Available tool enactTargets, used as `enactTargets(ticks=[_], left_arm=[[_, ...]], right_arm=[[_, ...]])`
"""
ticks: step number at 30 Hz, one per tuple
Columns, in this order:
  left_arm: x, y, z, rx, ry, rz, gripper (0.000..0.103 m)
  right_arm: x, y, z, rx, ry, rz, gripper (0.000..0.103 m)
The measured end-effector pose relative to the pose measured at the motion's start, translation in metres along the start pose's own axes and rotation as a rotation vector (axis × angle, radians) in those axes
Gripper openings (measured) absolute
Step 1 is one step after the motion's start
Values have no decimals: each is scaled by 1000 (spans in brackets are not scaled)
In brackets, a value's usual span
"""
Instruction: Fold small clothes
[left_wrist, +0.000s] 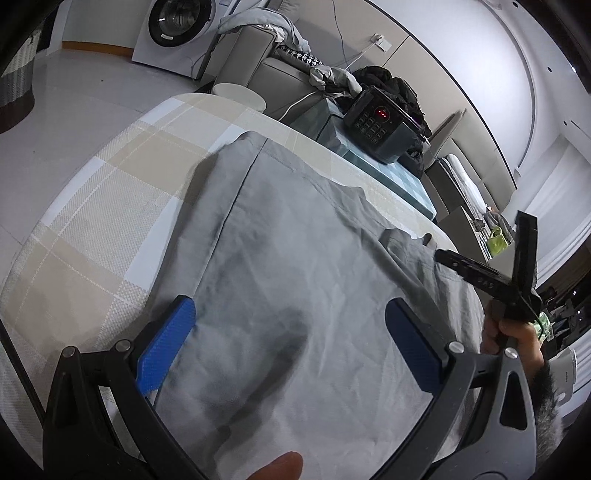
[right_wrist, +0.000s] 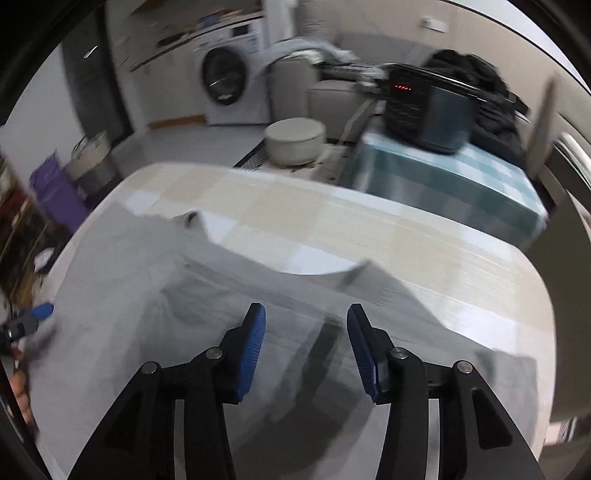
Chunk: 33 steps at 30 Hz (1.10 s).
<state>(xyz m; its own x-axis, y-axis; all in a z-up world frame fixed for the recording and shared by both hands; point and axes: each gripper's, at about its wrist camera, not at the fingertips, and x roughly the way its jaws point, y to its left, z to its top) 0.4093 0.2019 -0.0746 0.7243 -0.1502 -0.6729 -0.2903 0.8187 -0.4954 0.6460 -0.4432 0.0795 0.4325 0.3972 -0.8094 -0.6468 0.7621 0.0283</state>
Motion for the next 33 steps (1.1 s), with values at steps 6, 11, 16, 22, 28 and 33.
enactTargets(ticks=[6,11,16,22,28,33], left_arm=[[3,0,-1,1,9,0,102],[5,3,-1,-14,17,-8,102],[5,5,-1,-20,16,-13,102],[5,6,-1,-27,16,-17,102],[6,7,-1,-28,17,-20,102],[5,9,-1,-30,18,-24,102]], right_arm=[[18,26,6,-133,49,36,60],[25,36,-2,-264,98,22,19],[22,49,-11,-361,63,-56,2],[17,45,3,-269,55,23,32],[15,82,10,-333,-10,83,63],[39,89,23,-326,46,30,12]])
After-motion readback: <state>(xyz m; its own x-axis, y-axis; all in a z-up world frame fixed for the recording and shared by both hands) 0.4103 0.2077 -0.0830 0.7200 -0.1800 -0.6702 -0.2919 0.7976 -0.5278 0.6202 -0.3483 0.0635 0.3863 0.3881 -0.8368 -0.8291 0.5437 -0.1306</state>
